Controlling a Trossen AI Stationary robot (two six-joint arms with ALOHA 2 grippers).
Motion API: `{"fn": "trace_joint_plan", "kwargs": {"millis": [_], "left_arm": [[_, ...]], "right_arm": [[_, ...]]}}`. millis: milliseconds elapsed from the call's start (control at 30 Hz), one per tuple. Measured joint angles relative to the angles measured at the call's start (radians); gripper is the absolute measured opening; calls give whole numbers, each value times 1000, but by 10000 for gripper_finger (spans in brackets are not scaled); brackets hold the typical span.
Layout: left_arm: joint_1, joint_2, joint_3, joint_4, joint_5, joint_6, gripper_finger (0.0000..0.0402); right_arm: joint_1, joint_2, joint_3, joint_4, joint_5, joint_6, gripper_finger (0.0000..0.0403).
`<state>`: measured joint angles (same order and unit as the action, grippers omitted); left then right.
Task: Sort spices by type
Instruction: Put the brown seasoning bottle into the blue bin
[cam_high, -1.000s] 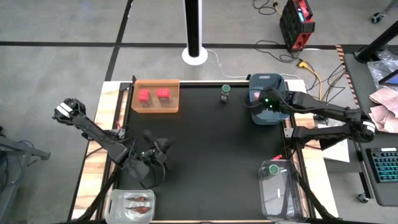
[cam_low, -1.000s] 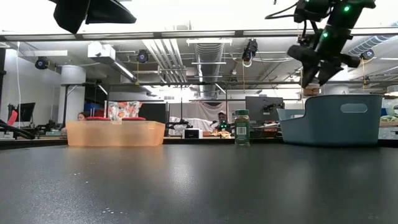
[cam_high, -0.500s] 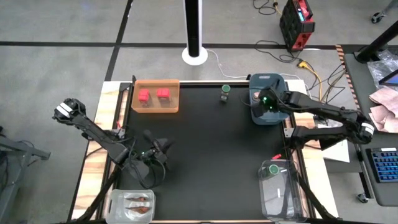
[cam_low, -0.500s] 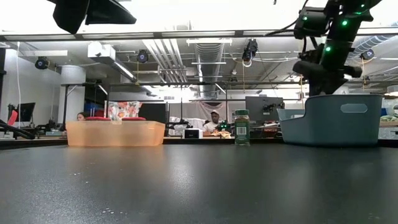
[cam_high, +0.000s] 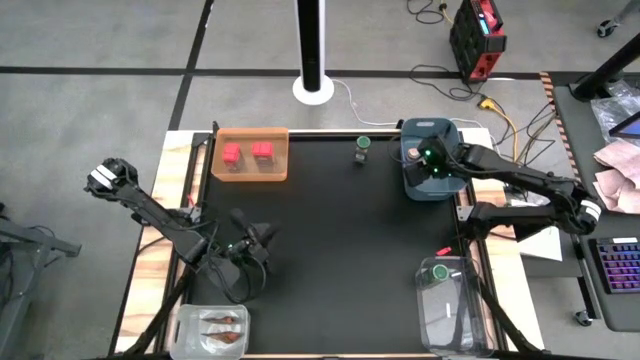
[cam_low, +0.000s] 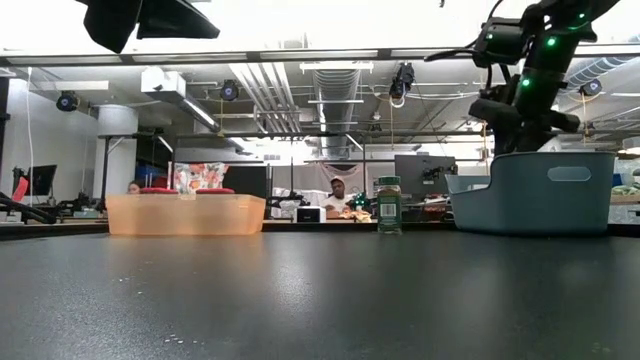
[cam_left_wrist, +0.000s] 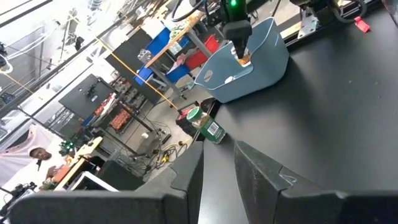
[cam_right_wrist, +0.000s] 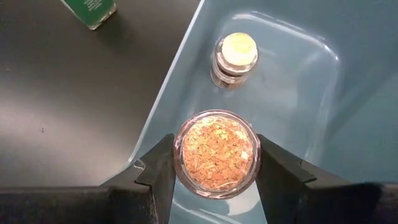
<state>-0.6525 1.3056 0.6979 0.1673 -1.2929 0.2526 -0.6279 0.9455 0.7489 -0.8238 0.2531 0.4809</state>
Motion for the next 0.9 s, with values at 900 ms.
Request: {"fn": "trace_joint_plan", "kwargs": {"millis": [900], "left_arm": [[0, 0, 0, -5, 2, -4, 75]], "right_arm": [[-11, 172, -16, 120, 27, 71, 167]]}}
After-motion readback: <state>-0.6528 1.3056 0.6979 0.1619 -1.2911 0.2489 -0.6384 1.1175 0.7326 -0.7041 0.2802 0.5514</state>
